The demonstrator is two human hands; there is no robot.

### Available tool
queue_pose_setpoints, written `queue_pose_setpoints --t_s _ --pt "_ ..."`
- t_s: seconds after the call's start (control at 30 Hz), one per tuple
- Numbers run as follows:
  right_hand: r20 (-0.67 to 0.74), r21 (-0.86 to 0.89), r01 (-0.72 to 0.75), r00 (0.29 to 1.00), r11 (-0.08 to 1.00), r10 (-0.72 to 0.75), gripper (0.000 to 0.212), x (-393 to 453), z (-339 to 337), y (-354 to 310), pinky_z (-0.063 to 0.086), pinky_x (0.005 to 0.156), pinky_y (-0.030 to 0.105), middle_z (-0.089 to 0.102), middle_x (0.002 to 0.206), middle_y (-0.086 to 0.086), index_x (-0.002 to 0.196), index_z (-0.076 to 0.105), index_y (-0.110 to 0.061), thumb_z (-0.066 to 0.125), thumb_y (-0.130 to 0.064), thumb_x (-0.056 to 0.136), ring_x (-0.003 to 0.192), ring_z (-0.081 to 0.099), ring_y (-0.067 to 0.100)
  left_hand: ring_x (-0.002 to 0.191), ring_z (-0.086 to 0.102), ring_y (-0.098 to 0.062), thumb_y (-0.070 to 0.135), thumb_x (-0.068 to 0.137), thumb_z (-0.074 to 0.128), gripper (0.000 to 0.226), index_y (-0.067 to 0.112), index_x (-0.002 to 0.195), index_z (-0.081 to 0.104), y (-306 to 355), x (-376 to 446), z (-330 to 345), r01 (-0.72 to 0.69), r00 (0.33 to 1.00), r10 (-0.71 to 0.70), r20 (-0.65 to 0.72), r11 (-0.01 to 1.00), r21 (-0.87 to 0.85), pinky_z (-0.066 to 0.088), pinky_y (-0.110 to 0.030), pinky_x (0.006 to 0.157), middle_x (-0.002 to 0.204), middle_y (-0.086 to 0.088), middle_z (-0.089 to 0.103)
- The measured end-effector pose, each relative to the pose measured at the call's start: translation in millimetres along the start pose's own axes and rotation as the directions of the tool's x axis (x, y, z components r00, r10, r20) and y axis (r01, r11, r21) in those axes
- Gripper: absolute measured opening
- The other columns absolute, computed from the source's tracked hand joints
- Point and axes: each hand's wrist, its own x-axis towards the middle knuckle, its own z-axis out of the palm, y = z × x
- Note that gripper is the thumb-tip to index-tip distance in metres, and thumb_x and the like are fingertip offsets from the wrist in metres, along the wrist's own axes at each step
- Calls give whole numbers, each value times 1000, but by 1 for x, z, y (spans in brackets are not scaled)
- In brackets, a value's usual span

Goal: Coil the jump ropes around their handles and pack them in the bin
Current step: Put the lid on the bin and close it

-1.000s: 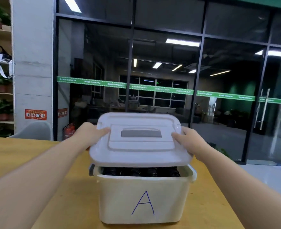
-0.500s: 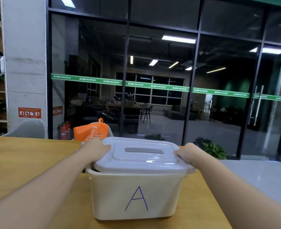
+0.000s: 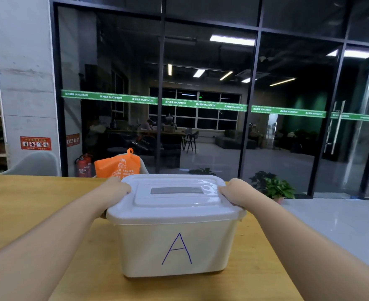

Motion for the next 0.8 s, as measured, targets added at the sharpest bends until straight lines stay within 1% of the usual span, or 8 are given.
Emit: queue_pose_setpoints --t_s 0.07,0.1,0.17,0.3,0.47,0.6,0.7,0.8 --pt "28 -78 121 992 990 -119 38 -10 0 -1 42 64 26 54 130 13 135 45 -8 41 -24 101 94 57 24 118 47 -31 15 96 41 61 23 151 16 1 3 4 -98 995 100 -10 988 122 42 -33 80 150 -14 28" --pt "43 -102 146 989 984 -142 45 -11 -1 -1 46 76 30 44 145 11 146 34 -12 37 -22 102 110 56 26 136 31 -28 15 99 36 61 23 153 8 3 1 5 -163 987 162 21 962 220 35 -34 96 158 -8 10" --pt "89 -154 208 976 966 -196 47 -14 0 -1 41 99 36 38 151 7 151 25 -13 30 -18 104 128 48 28 146 12 -22 22 105 28 54 18 153 5 6 0 4 -240 970 206 132 901 362 19 -32 112 160 -4 -1" --pt "149 -234 207 973 950 -176 42 -6 -2 -3 37 104 36 45 144 10 144 36 -10 24 -17 105 129 46 28 147 9 -21 26 106 24 50 15 152 12 8 1 -4 -239 968 180 174 873 426 9 -31 116 160 -3 8" --pt "138 -185 256 963 949 -233 37 1 -6 -6 39 79 28 58 130 16 132 53 -6 38 -22 103 113 55 28 145 20 -23 20 104 31 46 14 149 26 12 8 -4 -216 975 177 137 905 366 17 -31 114 158 -4 20" --pt "113 4 129 985 992 -128 52 3 -2 1 39 63 18 58 127 10 147 36 -15 49 -31 99 101 58 22 142 25 -25 19 103 34 47 18 149 27 13 4 1 -174 983 152 98 943 284 23 -33 112 157 -4 23" --pt "112 144 -139 986 980 123 60 -4 -4 6 54 66 31 62 104 7 136 44 -12 59 -48 90 83 63 25 130 41 -33 23 99 47 58 18 151 22 11 2 0 -14 999 9 36 990 138 36 -39 105 150 -12 36" --pt "153 168 -223 968 960 198 54 -5 -4 12 57 84 44 67 112 12 113 58 -12 62 -57 84 97 66 32 98 65 -37 32 89 65 47 8 127 53 7 -5 -8 239 968 -229 102 966 -98 54 -49 87 112 -17 66"
